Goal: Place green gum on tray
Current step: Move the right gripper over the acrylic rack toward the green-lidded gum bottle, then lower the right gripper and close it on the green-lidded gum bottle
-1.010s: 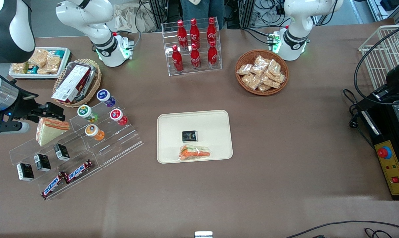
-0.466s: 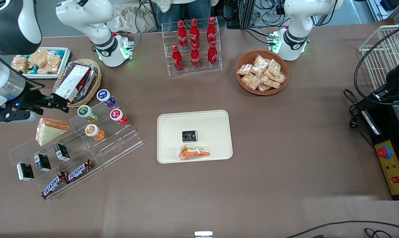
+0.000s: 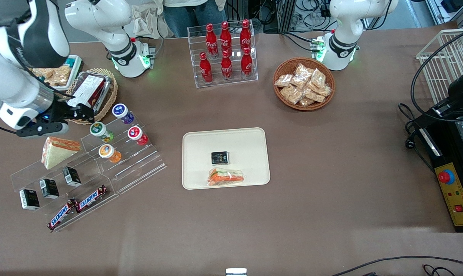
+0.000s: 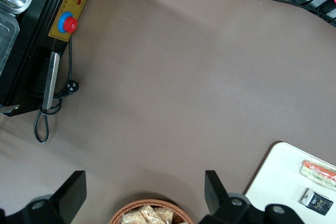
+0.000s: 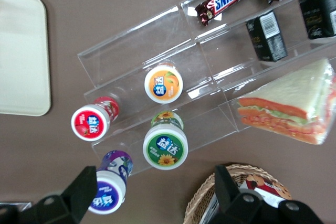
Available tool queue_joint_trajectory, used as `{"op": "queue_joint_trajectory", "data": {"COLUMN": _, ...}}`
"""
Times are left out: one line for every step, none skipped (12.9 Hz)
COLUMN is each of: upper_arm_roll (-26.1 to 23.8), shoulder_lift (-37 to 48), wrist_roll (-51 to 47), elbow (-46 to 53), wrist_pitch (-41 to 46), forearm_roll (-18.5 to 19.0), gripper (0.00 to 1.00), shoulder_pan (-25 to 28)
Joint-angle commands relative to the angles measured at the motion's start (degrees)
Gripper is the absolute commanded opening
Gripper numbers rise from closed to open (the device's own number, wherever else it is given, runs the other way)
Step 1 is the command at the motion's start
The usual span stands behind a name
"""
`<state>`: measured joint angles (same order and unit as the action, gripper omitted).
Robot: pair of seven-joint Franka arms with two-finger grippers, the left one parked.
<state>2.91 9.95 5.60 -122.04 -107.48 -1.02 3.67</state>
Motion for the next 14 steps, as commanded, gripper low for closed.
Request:
{"op": "queue_joint_trajectory", "data": {"upper_arm_roll": -0.1, "shoulder_lift": 3.85, "wrist_roll": 0.81, "elbow": -8.81, "wrist_pitch": -5.89, "forearm_roll": 0.75, "gripper": 0.99, "shoulder_pan": -0.15}}
{"op": "queue_joint_trajectory", "data": {"upper_arm_roll": -0.1, "shoulder_lift": 3.94, "wrist_roll": 0.81, "elbow": -10.75, "wrist_pitch": -7.9, "forearm_roll": 0.75, "gripper": 0.99, "shoulder_pan": -0.07}}
{"op": "queue_joint_trajectory", "data": {"upper_arm_roll": -0.1, "shoulder_lift": 3.94, "wrist_roll": 0.81, "elbow": -12.16, "wrist_pitch": -9.49, "forearm_roll": 0.75, "gripper": 0.99, "shoulder_pan": -0.07}}
{"op": "queue_joint_trajectory", "data": {"upper_arm_roll": -0.1, "shoulder_lift": 3.85, "wrist_roll": 0.81, "elbow": -13.13, "wrist_pitch": -10.81, "forearm_roll": 0.75, "gripper": 0.99, "shoulder_pan": -0.07}}
{"op": "queue_joint_trajectory", "data": {"upper_arm_roll": -0.1, "shoulder_lift": 3.77, "wrist_roll": 0.81, "elbow": -14.1, "wrist_pitch": -12.13, "forearm_roll": 0.75, "gripper": 0.99, "shoulder_pan": -0.07}}
{"op": "queue_joint_trajectory", "data": {"upper_arm_roll": -0.1, "shoulder_lift": 3.5, "wrist_roll": 0.73, "elbow": -14.98, "wrist_pitch": -13.53, "forearm_roll": 0.75, "gripper": 0.99, "shoulder_pan": 0.02}}
{"op": "queue_joint_trajectory", "data": {"upper_arm_roll": -0.1, "shoulder_lift": 3.24, "wrist_roll": 0.72, "elbow": -15.16, "wrist_pitch": -14.33, "forearm_roll": 0.75, "gripper": 0.99, "shoulder_pan": 0.02}}
{"op": "queue_joint_trajectory", "data": {"upper_arm_roll": -0.1, "shoulder_lift": 2.98, "wrist_roll": 0.72, "elbow": -15.16, "wrist_pitch": -14.6, "forearm_roll": 0.75, "gripper": 0.99, "shoulder_pan": 0.02}}
{"op": "queue_joint_trajectory", "data": {"upper_arm_roll": -0.1, "shoulder_lift": 2.63, "wrist_roll": 0.72, "elbow": -15.34, "wrist_pitch": -15.12, "forearm_roll": 0.75, "gripper": 0.99, "shoulder_pan": 0.02}}
{"op": "queue_joint_trajectory", "data": {"upper_arm_roll": -0.1, "shoulder_lift": 2.19, "wrist_roll": 0.72, "elbow": -16.21, "wrist_pitch": -16.7, "forearm_roll": 0.75, "gripper": 0.99, "shoulder_pan": 0.02}}
{"op": "queue_joint_trajectory", "data": {"upper_arm_roll": -0.1, "shoulder_lift": 2.01, "wrist_roll": 0.64, "elbow": -17.0, "wrist_pitch": -17.84, "forearm_roll": 0.84, "gripper": 0.99, "shoulder_pan": 0.02}}
{"op": "queue_joint_trajectory", "data": {"upper_arm_roll": -0.1, "shoulder_lift": 2.01, "wrist_roll": 0.64, "elbow": -17.09, "wrist_pitch": -18.03, "forearm_roll": 0.84, "gripper": 0.99, "shoulder_pan": 0.02}}
{"op": "queue_joint_trajectory", "data": {"upper_arm_roll": -0.1, "shoulder_lift": 1.92, "wrist_roll": 0.64, "elbow": -17.09, "wrist_pitch": -18.03, "forearm_roll": 0.93, "gripper": 0.99, "shoulder_pan": -0.07}}
{"op": "queue_joint_trajectory", "data": {"upper_arm_roll": -0.1, "shoulder_lift": 1.83, "wrist_roll": 0.64, "elbow": -17.09, "wrist_pitch": -18.12, "forearm_roll": 1.1, "gripper": 0.98, "shoulder_pan": -0.07}}
